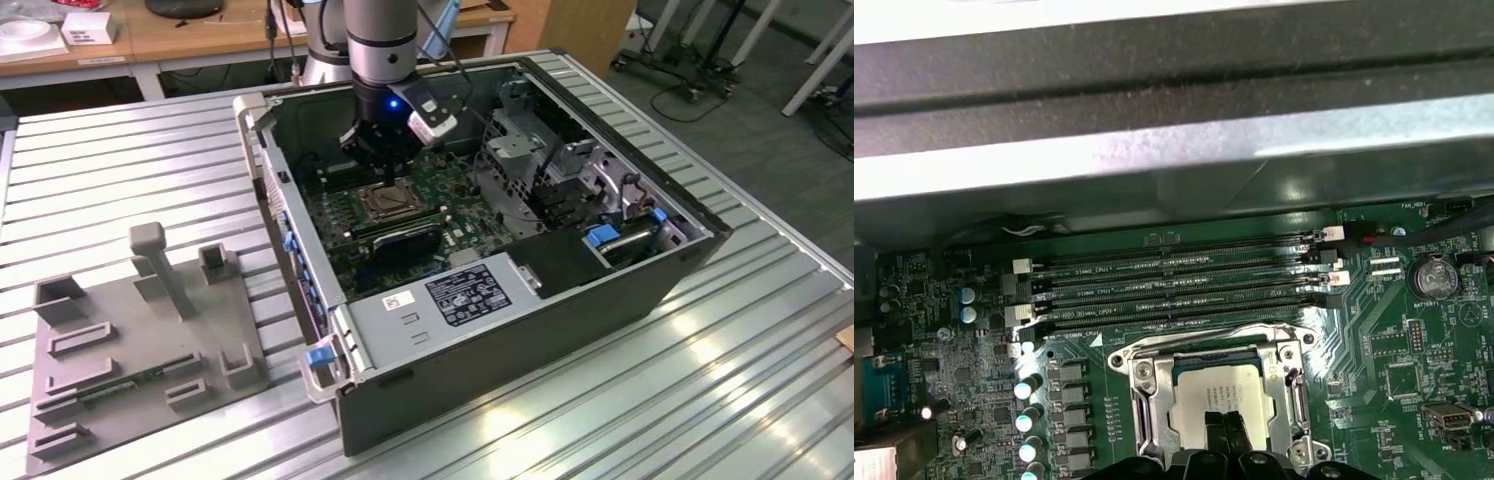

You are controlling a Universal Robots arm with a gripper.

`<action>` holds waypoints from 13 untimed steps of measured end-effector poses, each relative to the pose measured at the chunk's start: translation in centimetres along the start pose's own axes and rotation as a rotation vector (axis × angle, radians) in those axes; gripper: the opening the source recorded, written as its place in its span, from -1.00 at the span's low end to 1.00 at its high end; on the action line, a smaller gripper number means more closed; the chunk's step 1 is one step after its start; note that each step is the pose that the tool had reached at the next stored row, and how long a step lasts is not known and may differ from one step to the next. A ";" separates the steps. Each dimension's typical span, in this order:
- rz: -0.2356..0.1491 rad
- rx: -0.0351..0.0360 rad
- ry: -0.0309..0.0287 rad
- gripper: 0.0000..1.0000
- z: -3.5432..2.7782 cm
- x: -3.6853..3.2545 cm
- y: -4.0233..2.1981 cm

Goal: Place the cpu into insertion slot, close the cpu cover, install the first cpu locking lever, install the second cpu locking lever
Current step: 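Install the first cpu locking lever, then install the second cpu locking lever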

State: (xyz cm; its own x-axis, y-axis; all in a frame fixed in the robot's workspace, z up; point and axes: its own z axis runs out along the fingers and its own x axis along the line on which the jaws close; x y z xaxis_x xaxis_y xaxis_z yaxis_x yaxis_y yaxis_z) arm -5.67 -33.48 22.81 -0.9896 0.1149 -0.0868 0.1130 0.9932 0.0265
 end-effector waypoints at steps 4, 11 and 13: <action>0.000 -0.0010 -0.0002 -0.79 -0.12 -0.01 0.01; 0.000 -0.0008 -0.0001 -0.79 -0.12 -0.15 0.02; 0.000 -0.0008 -0.0001 -0.79 -0.12 -0.16 0.02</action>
State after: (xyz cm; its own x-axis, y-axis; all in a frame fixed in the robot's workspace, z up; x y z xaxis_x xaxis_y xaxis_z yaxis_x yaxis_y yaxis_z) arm -5.52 -33.48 22.94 -0.9896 0.1150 -0.0868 0.1130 0.9932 0.0273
